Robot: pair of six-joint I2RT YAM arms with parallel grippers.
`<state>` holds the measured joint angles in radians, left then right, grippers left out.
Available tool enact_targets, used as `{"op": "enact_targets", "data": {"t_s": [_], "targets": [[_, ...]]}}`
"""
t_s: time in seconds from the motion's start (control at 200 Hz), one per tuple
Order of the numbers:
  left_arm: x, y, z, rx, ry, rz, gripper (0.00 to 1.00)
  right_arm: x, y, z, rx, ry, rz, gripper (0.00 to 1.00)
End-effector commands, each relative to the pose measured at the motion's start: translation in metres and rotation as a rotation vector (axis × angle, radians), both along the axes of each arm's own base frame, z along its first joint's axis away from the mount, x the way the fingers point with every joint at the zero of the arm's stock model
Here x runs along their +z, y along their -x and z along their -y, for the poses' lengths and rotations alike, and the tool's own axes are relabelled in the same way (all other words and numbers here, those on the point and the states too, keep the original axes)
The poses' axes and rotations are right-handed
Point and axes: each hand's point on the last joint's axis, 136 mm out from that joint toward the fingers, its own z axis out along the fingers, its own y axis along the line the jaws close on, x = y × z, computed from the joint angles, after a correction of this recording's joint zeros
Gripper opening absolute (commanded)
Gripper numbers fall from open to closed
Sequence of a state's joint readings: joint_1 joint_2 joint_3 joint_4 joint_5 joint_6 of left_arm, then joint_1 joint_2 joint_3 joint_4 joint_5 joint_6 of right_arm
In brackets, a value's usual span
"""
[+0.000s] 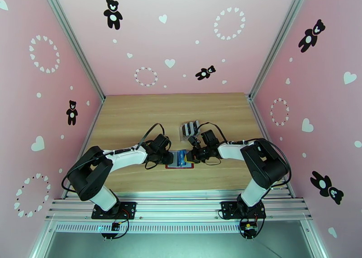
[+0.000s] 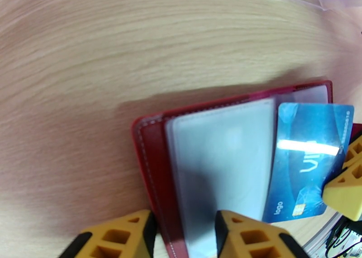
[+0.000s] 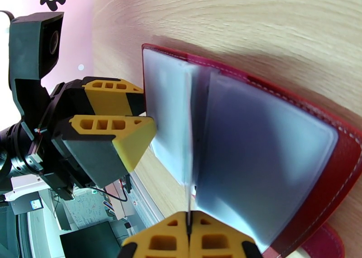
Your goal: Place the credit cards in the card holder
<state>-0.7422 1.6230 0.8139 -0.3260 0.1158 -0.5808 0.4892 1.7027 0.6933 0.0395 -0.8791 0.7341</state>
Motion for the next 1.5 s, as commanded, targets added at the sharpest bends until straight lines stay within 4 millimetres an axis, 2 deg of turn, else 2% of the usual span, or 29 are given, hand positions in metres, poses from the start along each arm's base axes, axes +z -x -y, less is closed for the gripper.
{"op": "enact_targets", "data": {"t_s": [0.0,1.141,1.492], "targets": [[-0.011,0.018,-0.003,-0.008,-0.014,-0.052,0.43,-0.008,0.003,0.002,-0.011,-0.001,-0.034,0.00],[-0.019,0.024,-0.002,0.011,-0.018,-0.056,0.42,-0.011,0.010,0.000,-0.007,-0.018,-0.060,0.00],[-0.020,0.026,0.000,0.006,-0.021,-0.058,0.42,-0.011,0.009,-0.008,0.011,-0.011,-0.056,0.00]]}}
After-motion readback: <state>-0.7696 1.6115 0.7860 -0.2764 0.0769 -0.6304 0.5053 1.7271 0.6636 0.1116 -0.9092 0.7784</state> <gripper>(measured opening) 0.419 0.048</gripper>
